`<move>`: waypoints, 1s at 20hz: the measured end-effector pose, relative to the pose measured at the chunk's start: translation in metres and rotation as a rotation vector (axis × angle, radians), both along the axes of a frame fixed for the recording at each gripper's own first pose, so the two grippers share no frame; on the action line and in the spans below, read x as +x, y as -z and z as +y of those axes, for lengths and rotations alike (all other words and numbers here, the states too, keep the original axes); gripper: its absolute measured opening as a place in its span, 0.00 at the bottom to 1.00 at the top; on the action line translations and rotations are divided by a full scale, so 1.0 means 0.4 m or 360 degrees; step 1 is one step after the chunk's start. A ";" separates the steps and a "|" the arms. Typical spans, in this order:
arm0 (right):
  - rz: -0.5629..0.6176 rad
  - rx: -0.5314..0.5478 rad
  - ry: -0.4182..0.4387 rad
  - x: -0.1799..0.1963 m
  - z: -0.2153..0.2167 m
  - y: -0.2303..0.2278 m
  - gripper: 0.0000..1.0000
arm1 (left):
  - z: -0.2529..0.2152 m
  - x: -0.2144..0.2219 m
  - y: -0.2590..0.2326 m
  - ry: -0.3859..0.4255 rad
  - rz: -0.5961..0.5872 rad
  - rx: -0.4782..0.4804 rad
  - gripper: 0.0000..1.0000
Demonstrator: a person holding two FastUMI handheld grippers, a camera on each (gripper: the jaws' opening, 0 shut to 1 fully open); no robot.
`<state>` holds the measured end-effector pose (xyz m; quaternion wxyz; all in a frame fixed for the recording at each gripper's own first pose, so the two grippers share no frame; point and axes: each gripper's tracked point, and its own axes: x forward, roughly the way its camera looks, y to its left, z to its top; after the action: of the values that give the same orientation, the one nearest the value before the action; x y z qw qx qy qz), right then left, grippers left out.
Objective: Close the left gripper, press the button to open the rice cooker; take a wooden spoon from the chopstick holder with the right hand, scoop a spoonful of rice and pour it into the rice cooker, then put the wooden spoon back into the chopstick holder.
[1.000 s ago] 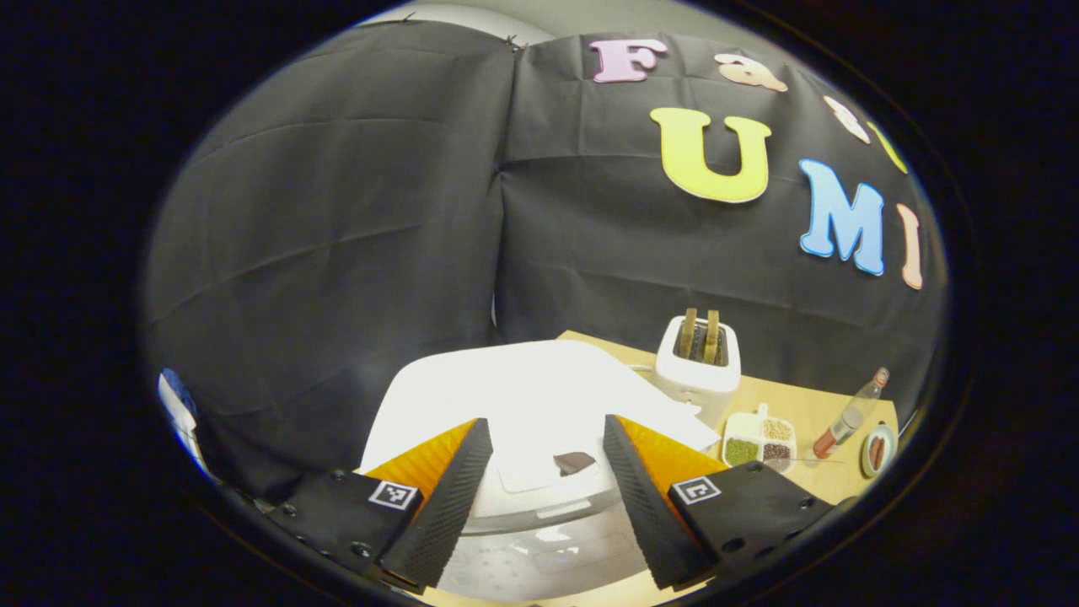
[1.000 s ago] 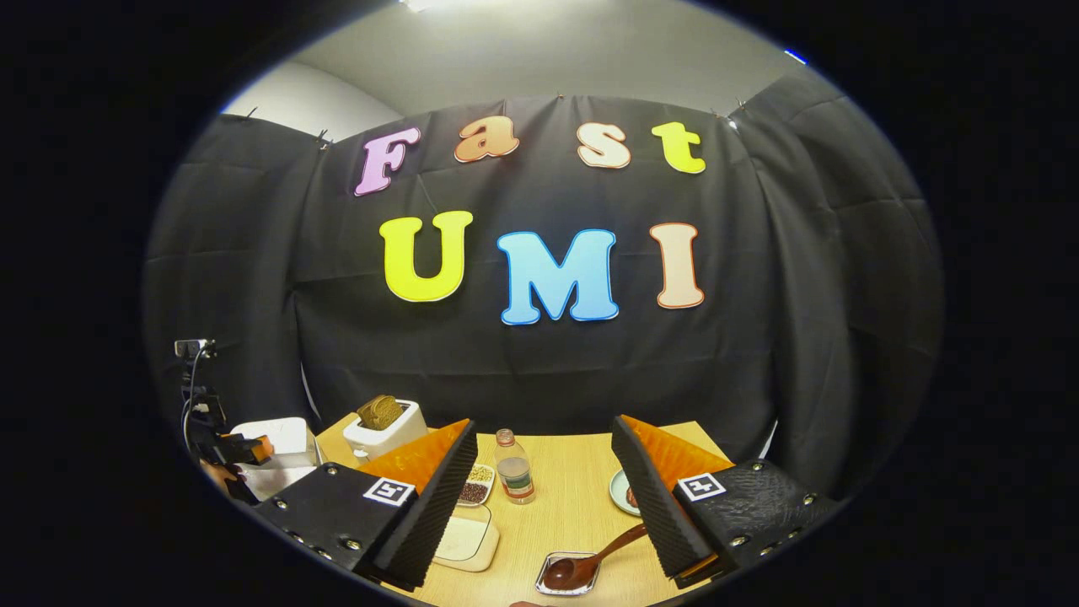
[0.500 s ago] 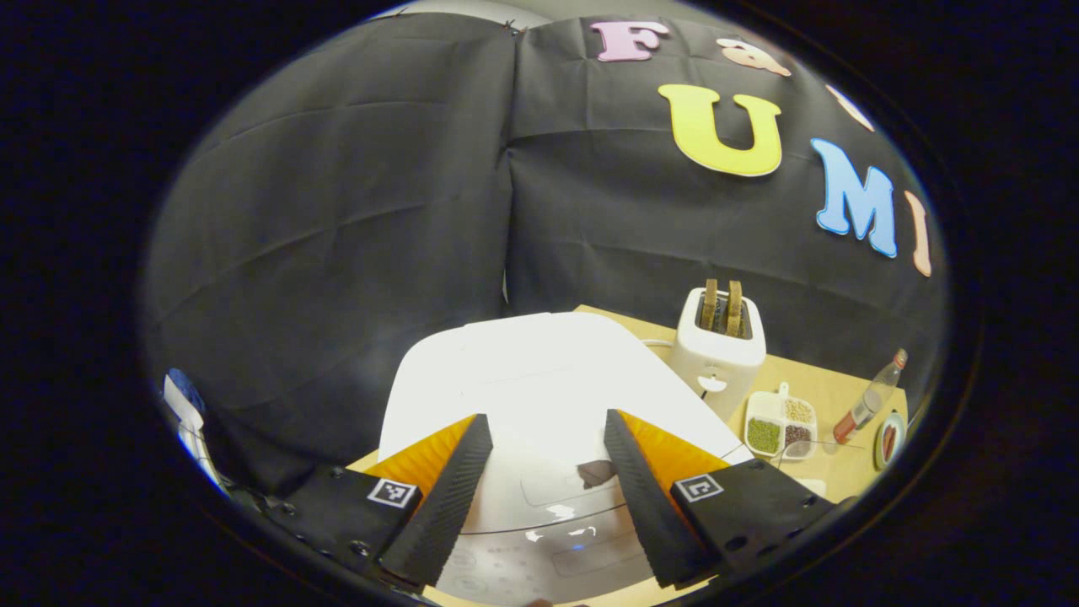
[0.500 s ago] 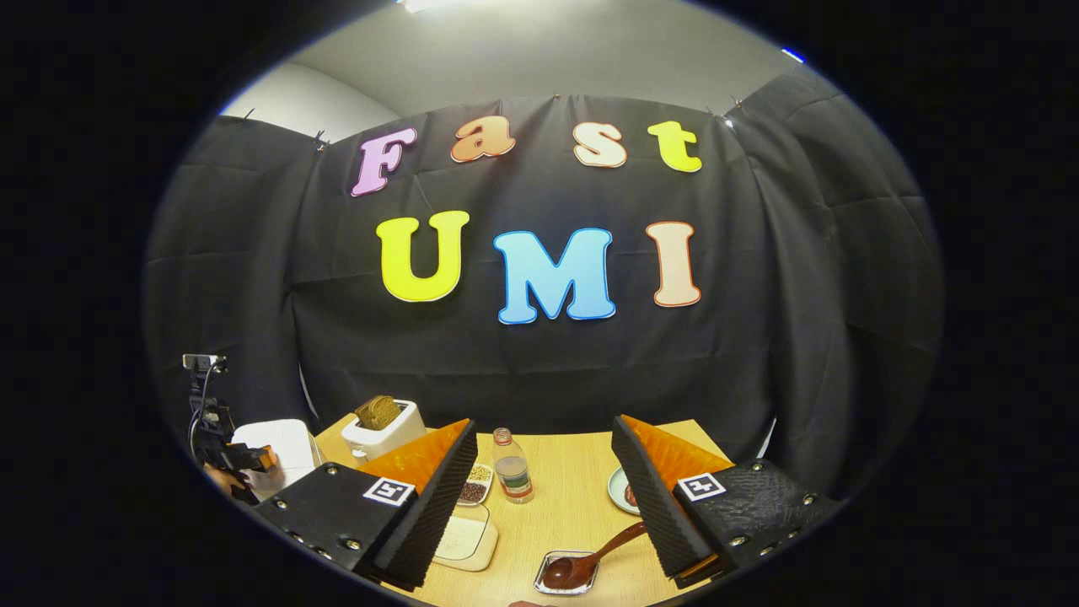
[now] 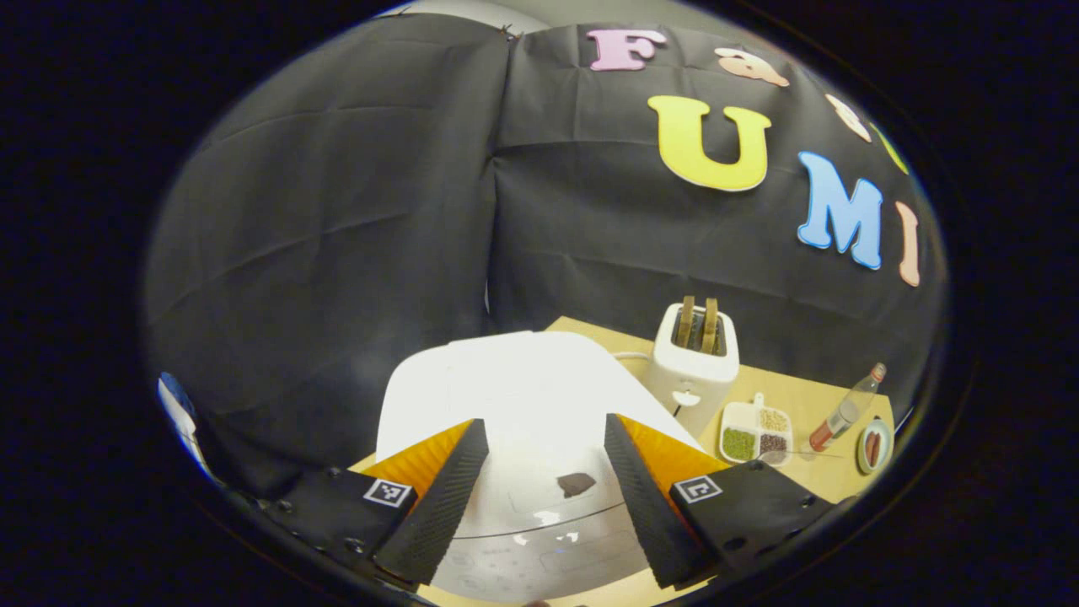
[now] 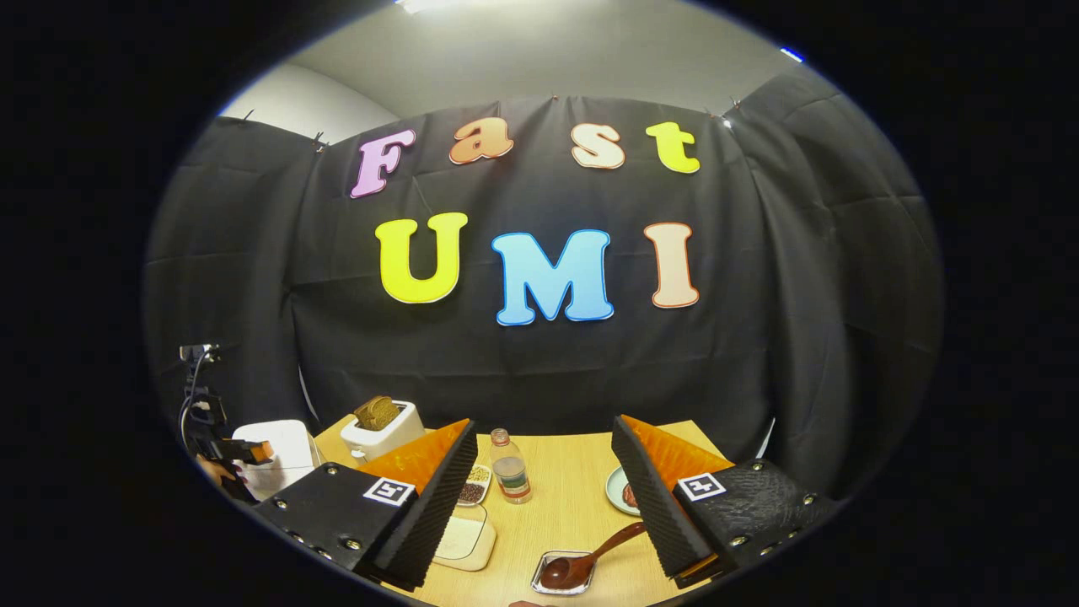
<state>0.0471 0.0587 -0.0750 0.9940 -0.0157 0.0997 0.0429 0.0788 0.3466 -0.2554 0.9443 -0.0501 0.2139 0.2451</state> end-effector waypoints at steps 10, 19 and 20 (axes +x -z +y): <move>-0.0122 0.0016 -0.0010 -0.003 -0.012 -0.086 0.98 | -0.273 0.004 -0.437 0.0330 -0.0500 0.0136 0.96; -0.0181 0.0020 -0.0031 -0.036 -0.027 -0.128 0.98 | -0.618 -0.096 -0.608 0.0604 -0.0711 0.0143 0.94; -0.0185 0.0025 -0.0029 -0.038 -0.026 -0.131 0.98 | -0.647 -0.103 -0.615 0.0626 -0.0723 0.0131 0.94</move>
<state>0.0320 0.0482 -0.0227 0.9977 -0.0113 0.0412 0.0517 0.0375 0.0878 -0.0094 0.9985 -0.0229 -0.0073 0.0486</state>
